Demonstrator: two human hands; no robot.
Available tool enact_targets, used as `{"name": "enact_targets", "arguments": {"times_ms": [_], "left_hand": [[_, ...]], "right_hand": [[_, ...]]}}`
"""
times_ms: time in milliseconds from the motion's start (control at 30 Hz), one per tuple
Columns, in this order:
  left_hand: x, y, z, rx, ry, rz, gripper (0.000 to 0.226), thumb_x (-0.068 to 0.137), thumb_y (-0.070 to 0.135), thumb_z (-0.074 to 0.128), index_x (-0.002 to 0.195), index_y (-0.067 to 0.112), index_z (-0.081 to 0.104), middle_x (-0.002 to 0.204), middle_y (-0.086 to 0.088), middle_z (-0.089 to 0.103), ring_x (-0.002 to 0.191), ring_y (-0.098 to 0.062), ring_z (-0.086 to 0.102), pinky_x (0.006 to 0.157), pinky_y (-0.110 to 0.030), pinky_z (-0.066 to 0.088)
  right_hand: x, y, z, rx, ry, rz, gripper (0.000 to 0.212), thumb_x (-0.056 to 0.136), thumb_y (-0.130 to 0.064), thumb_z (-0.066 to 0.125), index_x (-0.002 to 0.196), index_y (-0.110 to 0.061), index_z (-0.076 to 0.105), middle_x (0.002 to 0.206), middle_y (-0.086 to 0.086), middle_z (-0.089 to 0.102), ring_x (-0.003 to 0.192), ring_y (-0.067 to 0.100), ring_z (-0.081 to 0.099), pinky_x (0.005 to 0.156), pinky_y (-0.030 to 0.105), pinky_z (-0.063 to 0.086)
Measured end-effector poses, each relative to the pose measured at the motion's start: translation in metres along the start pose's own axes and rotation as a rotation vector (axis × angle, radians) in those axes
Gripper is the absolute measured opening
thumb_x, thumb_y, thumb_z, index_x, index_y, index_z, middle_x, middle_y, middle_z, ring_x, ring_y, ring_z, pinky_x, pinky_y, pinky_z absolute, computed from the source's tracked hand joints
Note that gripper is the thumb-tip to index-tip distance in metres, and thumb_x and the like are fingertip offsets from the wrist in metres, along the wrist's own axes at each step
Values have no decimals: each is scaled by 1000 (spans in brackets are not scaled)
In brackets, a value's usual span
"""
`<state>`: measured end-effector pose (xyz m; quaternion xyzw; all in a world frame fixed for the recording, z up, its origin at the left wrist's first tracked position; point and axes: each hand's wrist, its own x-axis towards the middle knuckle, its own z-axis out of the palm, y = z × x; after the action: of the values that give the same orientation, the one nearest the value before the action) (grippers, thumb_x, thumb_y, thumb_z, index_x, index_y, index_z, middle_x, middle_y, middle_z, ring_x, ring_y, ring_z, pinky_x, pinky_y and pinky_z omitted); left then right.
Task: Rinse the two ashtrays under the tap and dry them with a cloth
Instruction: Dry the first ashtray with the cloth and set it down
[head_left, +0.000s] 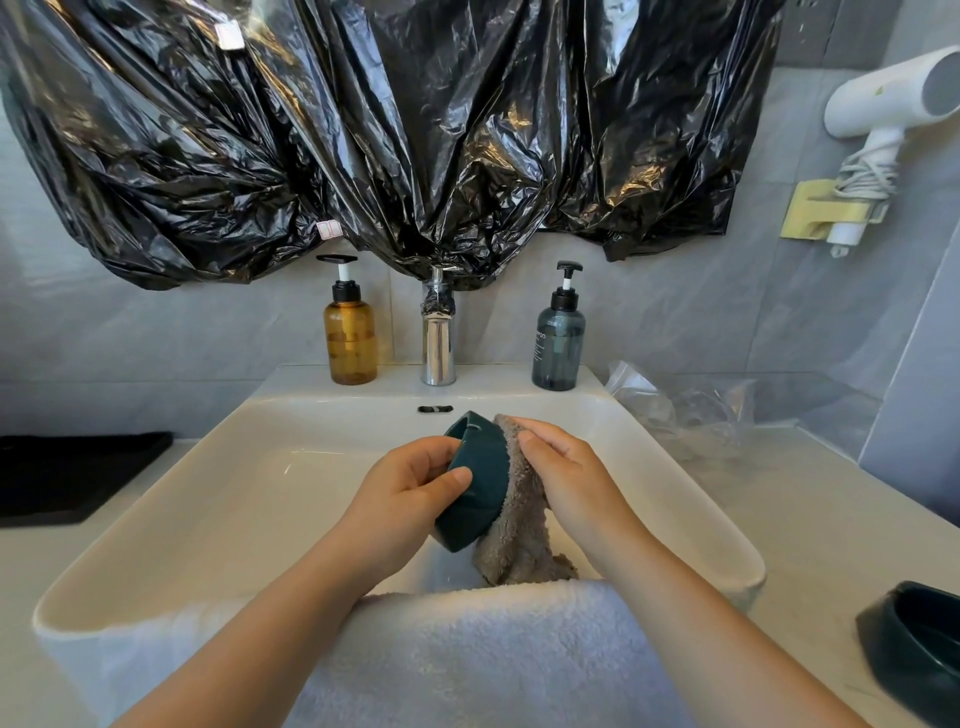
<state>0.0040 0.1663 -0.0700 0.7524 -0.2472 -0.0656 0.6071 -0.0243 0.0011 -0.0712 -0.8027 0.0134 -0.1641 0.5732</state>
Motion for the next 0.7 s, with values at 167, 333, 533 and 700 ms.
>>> {"name": "enact_targets", "arguments": {"times_ms": [167,333,533,700], "left_hand": [[0,0,0,31,1,25,21,97,5,49,101,15,67,93,-1,75,87,-13,70,69,-13,51],[-2,-1,0,101,-13,53,21,96,4,50,98,14,68,91,-2,75,84,-12,68,70,-13,50],[-1,1,1,27,-41,62,22,97,2,47,101,9,67,91,-2,74,77,-4,68,66,-10,49],[0,4,0,-122,-64,-31,23,98,11,45,98,5,67,90,-13,72,87,-24,67,79,-27,51]], "right_hand": [[-9,-3,5,-195,-129,-252,40,102,-20,41,140,-30,49,147,-17,43,136,-3,34,114,19,26],[-6,-4,6,-215,-164,-201,41,103,-27,38,143,-30,44,150,-16,39,139,0,31,117,24,24],[4,5,-4,213,-98,195,37,100,-42,41,128,-26,59,123,0,65,115,18,60,105,45,44],[5,8,-2,239,-147,139,33,92,-44,49,118,-31,66,119,-2,68,114,18,61,105,47,44]]}}
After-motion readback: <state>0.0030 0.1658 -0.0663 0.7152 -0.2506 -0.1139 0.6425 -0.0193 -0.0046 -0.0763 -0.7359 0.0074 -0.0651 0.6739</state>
